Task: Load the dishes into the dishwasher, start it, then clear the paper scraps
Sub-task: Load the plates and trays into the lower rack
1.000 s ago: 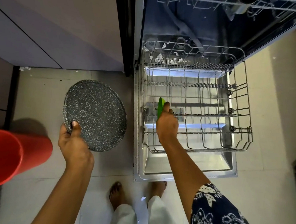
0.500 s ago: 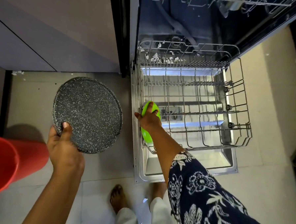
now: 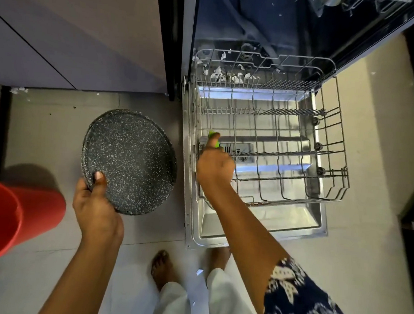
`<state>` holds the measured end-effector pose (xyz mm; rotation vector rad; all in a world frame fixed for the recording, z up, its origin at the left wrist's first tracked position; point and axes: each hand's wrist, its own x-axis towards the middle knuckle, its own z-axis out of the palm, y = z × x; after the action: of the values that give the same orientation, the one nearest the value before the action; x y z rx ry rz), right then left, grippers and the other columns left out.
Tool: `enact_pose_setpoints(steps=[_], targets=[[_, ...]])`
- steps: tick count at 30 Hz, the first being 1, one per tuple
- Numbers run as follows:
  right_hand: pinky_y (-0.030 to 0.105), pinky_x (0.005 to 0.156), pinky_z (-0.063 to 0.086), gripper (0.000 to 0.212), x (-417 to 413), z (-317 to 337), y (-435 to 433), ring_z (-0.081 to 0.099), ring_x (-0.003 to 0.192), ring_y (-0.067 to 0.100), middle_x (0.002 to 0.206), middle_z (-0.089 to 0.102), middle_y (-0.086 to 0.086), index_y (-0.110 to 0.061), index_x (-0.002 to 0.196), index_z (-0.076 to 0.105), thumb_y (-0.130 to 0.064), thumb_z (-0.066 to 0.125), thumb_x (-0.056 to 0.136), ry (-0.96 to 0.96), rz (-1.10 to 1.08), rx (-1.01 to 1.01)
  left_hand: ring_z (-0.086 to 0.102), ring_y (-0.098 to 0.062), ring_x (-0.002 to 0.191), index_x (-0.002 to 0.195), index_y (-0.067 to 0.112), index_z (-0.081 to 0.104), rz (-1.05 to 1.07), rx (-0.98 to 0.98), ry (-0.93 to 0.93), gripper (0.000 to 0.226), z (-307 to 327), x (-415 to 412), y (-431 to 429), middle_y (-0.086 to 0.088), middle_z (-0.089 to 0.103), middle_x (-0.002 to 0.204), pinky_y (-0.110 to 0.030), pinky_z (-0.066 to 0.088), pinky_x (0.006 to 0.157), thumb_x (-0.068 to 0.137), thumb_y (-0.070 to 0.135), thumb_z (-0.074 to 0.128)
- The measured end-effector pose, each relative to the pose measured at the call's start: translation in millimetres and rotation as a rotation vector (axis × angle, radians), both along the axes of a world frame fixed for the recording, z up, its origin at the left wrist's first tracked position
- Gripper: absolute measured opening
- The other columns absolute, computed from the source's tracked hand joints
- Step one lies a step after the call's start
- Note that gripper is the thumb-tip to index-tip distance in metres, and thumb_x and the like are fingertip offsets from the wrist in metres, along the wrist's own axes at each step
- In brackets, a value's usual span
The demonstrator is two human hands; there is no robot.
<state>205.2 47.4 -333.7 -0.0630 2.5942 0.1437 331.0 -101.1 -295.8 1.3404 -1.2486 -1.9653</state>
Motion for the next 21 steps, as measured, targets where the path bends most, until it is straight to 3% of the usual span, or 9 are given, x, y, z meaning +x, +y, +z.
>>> enact_pose_setpoints(steps=[2,7,11,17,21], targets=[[0.029,0.044,0.03,0.062,3.0,15.1,11.3,0.065,0.081,0.023,0.099,0.065,0.012,0.0,0.147,0.002,-0.009,0.036,0.096,0.066,0.066,0.012,0.065,-0.006,0.094,0.099,0.025,0.063,0.011,0.001,-0.002,0.019,1.3,-1.7,-0.4,0.013,0.071,0.094,-0.031,0.052,0.089,0.098,0.012,0.048],[0.029,0.058,0.041,0.064,5.7,27.4,49.4,0.065,0.082,0.024,0.106,0.061,0.016,-0.002,0.147,0.004,-0.006,0.041,0.095,0.174,0.101,-0.009,0.065,-0.007,0.097,0.102,0.025,0.062,0.016,-0.01,0.026,0.018,7.0,-8.6,-0.2,0.011,0.069,0.1,-0.028,0.053,0.085,0.098,0.013,0.048],[0.035,0.069,0.049,0.067,5.7,13.0,60.1,0.064,0.092,0.03,0.118,0.056,0.019,-0.002,0.147,0.003,-0.004,0.043,0.094,0.119,0.078,-0.028,0.065,-0.007,0.098,0.106,0.024,0.061,0.019,0.002,0.032,0.019,7.1,-10.3,3.0,0.008,0.068,0.105,-0.027,0.053,0.084,0.098,0.013,0.048],[0.038,0.071,0.051,0.064,14.3,-23.3,38.6,0.062,0.094,0.032,0.124,0.05,0.026,0.001,0.147,0.0,-0.014,0.035,0.096,0.095,0.197,-0.056,0.065,-0.007,0.099,0.11,0.022,0.06,0.034,-0.001,0.017,0.019,5.0,-7.6,3.0,0.008,0.068,0.106,-0.027,0.053,0.084,0.098,0.013,0.049],[0.042,0.076,0.05,0.072,20.0,-45.9,28.4,0.058,0.104,0.041,0.144,0.03,0.031,-0.004,0.148,-0.007,-0.027,0.038,0.097,0.062,0.174,-0.157,0.065,-0.008,0.1,0.105,0.025,0.062,0.047,0.006,0.006,0.018,4.4,-4.1,0.1,0.01,0.068,0.105,-0.029,0.053,0.086,0.097,0.013,0.05]])
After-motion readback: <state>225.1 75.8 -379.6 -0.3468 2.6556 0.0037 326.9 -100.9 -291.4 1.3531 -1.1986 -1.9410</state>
